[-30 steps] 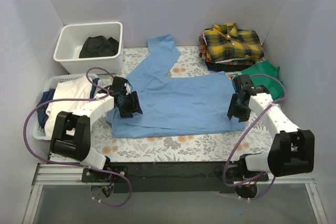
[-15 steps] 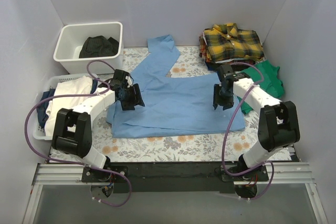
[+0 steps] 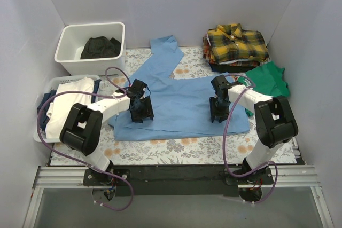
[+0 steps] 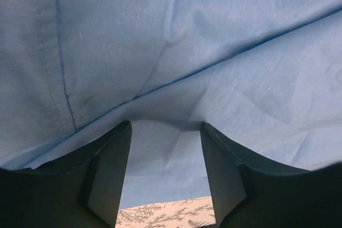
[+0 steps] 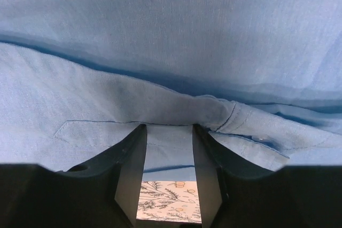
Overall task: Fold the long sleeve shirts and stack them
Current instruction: Fold the shirt
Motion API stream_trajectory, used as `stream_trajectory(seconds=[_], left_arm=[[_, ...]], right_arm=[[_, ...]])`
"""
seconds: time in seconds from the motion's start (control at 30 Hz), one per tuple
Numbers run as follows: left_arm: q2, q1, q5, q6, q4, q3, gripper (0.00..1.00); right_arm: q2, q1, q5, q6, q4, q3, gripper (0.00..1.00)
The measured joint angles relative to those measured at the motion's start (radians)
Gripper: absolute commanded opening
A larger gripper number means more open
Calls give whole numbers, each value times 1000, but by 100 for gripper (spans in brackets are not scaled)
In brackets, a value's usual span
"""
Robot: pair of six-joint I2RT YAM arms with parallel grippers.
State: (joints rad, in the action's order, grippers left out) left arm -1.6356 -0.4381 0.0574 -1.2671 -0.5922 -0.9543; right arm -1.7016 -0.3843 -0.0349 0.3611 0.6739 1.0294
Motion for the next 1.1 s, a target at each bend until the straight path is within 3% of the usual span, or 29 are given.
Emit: stream_trajectory(seconds=[0.43, 0.6, 0.77, 0.93, 1.1], left_arm=[[102, -2, -14, -107, -84, 100, 55], [133, -3, -13, -109, -198, 117, 61], [85, 16, -80, -79, -331, -106, 65], [-25, 158, -90, -10, -288, -398, 65], [-225, 258, -110, 61, -252, -588, 63]], right_arm=[[106, -26, 87, -7, 7, -123, 46], [134, -35, 113, 2, 71, -150, 46], [150, -31, 43, 5, 169, -18, 55], [123, 43, 19, -17, 160, 245, 55], [-18, 129, 0, -46, 143, 401, 53]])
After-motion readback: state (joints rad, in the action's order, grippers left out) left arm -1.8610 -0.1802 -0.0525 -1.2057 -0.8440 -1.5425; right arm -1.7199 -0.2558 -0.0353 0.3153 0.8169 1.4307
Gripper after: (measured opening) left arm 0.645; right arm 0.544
